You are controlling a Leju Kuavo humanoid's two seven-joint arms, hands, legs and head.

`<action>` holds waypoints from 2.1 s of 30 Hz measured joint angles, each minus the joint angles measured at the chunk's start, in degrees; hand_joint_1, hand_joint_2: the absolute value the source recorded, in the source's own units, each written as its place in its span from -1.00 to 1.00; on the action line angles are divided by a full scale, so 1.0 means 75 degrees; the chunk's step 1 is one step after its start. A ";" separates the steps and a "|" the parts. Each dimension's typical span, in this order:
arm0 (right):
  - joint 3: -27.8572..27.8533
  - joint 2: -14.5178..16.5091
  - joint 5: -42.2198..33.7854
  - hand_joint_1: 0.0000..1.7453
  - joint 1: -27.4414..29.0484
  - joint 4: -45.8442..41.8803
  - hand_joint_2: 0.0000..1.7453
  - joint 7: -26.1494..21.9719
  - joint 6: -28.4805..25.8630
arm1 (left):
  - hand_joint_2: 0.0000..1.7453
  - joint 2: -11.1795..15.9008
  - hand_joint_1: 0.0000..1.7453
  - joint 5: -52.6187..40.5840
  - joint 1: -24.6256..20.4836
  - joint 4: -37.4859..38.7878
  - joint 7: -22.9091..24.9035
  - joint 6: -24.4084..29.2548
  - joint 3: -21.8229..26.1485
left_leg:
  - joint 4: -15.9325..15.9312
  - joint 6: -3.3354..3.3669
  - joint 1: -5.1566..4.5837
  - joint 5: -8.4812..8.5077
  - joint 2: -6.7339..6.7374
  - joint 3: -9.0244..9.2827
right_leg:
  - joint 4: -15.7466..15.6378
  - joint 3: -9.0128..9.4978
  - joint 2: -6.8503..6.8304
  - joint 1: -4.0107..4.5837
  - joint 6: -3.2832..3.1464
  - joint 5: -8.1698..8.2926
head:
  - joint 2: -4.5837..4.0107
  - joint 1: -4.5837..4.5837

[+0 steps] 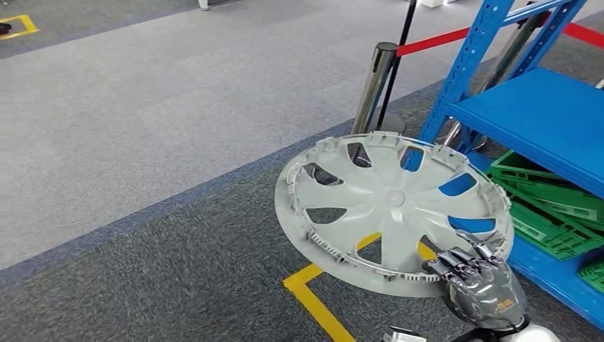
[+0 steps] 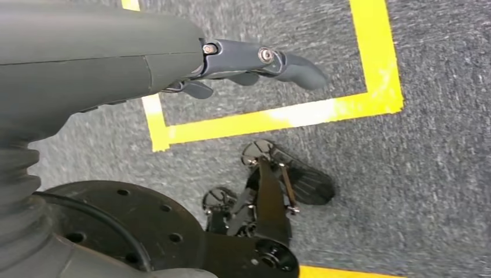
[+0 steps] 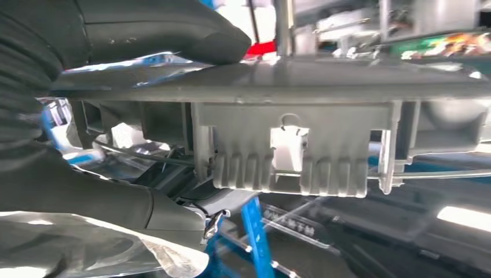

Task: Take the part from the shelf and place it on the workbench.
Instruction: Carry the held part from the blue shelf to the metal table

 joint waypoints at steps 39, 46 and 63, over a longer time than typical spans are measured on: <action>0.1003 -0.0232 0.0656 1.00 -0.0879 0.0591 1.00 0.0547 -0.0022 | 1.00 0.0109 -1.00 -0.0203 -0.0004 0.0000 0.0352 0.0087 0.0289 | 0.2095 -0.0195 0.0046 -0.0851 0.0856 -0.1054 | -0.0018 0.0051 -0.0975 0.0133 -0.0326 0.0039 | 0.0000 -0.0135; 0.1168 -0.0419 0.0815 1.00 -0.0949 0.0589 1.00 0.0694 -0.0022 | 1.00 0.0156 -1.00 -0.0272 -0.0010 0.0000 0.0403 0.0095 0.0320 | 0.0091 0.0151 -0.0274 0.0106 0.1566 -0.0147 | -0.0069 0.0219 -0.1591 0.0203 -0.0248 -0.0111 | 0.0000 -0.0149; 0.1403 -0.0794 0.0849 1.00 -0.0941 0.0536 1.00 0.0658 -0.0027 | 1.00 0.0134 -1.00 -0.0368 0.0007 0.0000 0.0425 0.0085 0.0332 | 0.0064 -0.0030 -0.0010 0.0039 -0.0104 -0.0071 | 0.0079 -0.0208 -0.0396 0.0051 -0.0098 0.0193 | 0.0000 -0.0069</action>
